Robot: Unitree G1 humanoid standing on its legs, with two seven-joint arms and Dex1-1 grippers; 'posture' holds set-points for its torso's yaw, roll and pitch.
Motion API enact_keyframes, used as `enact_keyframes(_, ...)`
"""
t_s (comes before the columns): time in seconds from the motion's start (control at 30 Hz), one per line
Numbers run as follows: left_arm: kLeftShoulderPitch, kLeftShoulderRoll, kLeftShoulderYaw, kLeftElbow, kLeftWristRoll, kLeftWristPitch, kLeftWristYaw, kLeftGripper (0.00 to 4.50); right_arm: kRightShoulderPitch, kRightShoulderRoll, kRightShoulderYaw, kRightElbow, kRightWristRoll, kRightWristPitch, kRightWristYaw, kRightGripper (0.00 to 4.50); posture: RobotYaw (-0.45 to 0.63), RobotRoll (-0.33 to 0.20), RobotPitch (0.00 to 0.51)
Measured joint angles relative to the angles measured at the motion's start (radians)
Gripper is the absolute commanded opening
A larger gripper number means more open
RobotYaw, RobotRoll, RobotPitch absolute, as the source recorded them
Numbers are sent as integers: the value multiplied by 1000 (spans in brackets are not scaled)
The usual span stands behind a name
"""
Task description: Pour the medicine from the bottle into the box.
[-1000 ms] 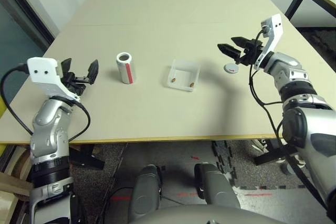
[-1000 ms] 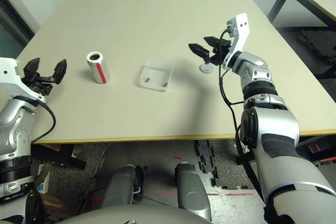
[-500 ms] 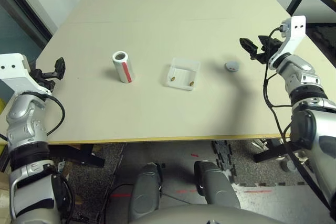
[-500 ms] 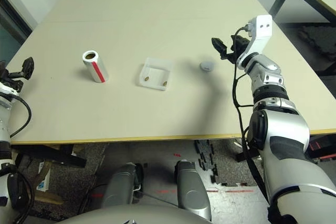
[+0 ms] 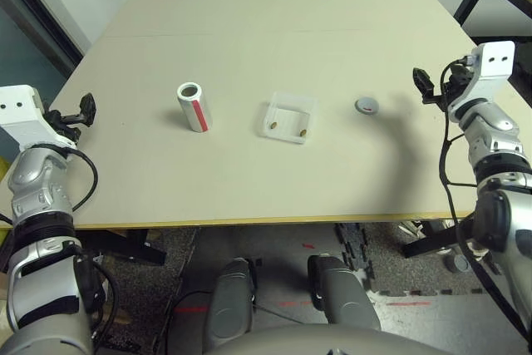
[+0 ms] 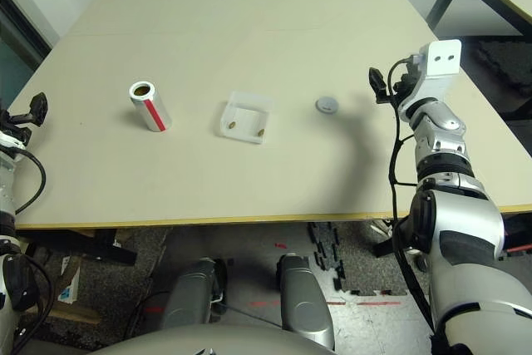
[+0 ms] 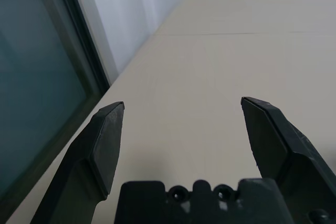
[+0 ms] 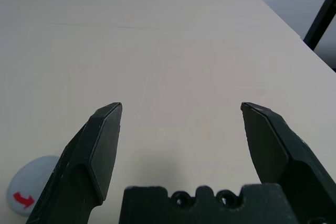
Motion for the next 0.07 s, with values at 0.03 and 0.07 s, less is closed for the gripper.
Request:
enact_keyframes(0.03, -5, 0, 0, 5, 1, -5, -2, 4460, 1, 0, 0, -2, 0, 0, 0, 4500, -98, 0, 117)
enact_keyframes(0.07, -9, 1, -1, 10, 3, -10, -2, 4460, 2, -1, 0, -4, 0, -1, 0, 4500, -97, 0, 118)
